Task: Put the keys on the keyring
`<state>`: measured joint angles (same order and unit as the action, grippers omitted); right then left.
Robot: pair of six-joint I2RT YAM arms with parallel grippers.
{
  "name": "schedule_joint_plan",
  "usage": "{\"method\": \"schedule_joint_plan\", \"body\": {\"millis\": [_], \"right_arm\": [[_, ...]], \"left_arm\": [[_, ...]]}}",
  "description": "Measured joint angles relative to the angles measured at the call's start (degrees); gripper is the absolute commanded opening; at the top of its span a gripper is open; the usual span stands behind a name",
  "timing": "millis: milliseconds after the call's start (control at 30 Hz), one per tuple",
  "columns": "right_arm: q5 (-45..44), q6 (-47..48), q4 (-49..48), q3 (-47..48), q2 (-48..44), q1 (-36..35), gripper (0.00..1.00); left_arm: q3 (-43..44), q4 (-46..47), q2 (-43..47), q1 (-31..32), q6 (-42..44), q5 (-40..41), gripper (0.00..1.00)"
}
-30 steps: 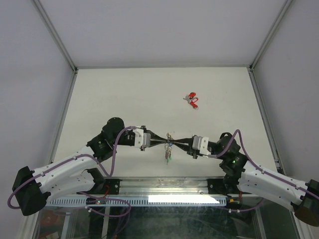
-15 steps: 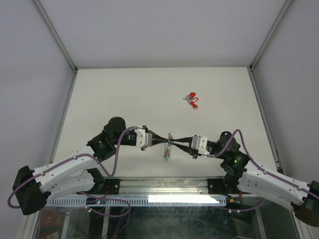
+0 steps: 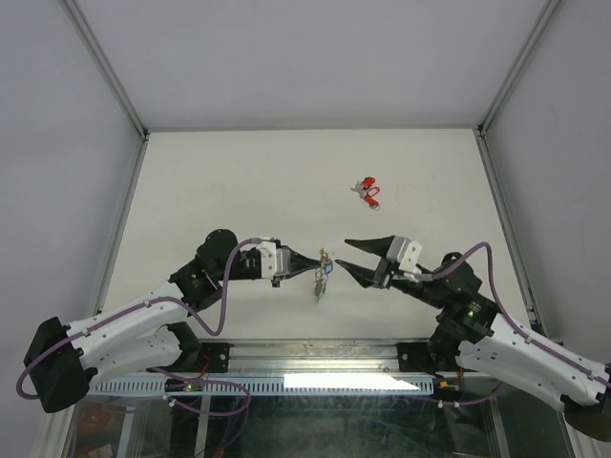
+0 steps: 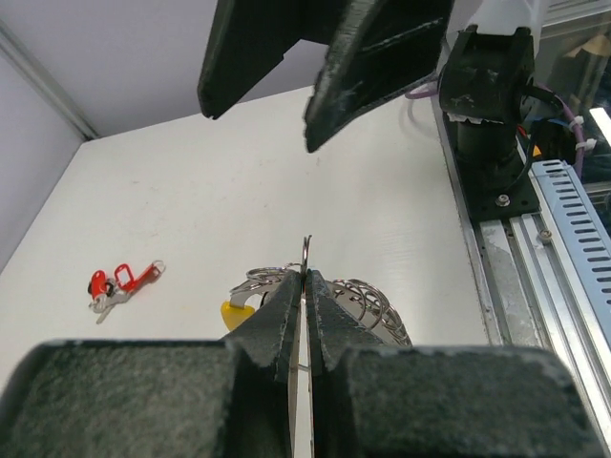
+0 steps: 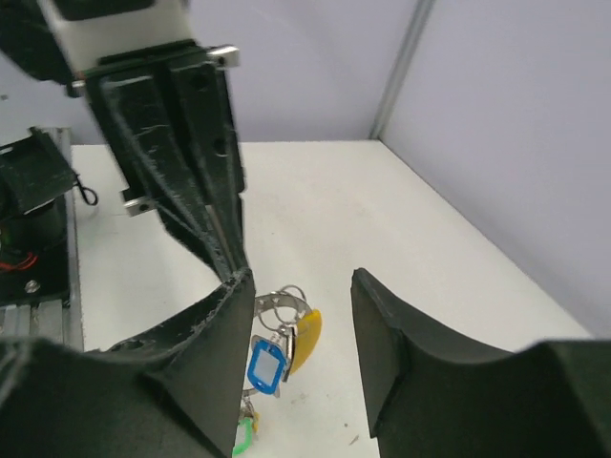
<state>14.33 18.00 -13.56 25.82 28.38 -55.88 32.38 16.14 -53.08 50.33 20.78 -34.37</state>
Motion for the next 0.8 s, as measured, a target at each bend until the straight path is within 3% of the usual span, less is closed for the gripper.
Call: {"method": "schedule_joint_plan", "body": {"millis": [167, 333, 467, 667, 800], "right_arm": [[-17.7, -14.0, 8.1, 5.1, 4.0, 0.0, 0.51], [-31.3, -27.7, 24.8, 23.1, 19.6, 1.8, 0.57], [-27.8, -34.9, 33.3, 30.9, 30.7, 10.7, 0.59], [-17.9, -41.0, 42.6, 32.9, 41.8, 26.5, 0.59], [-11.3, -42.4, 44.0, 34.9, 48.9, 33.4, 0.57]], "left_arm": [[-1.1, 1.8, -0.3, 0.0, -3.7, 2.8, 0.0], [-1.2, 3.3, -2.3, 0.0, -8.5, 6.9, 0.0], [-1.2, 2.9, -3.6, 0.0, -12.9, 11.7, 0.0], [-1.4, 3.1, -2.3, -0.1, -18.8, 18.4, 0.0], [-0.8, 1.9, -2.3, -0.1, -22.2, 20.8, 0.0]]}}
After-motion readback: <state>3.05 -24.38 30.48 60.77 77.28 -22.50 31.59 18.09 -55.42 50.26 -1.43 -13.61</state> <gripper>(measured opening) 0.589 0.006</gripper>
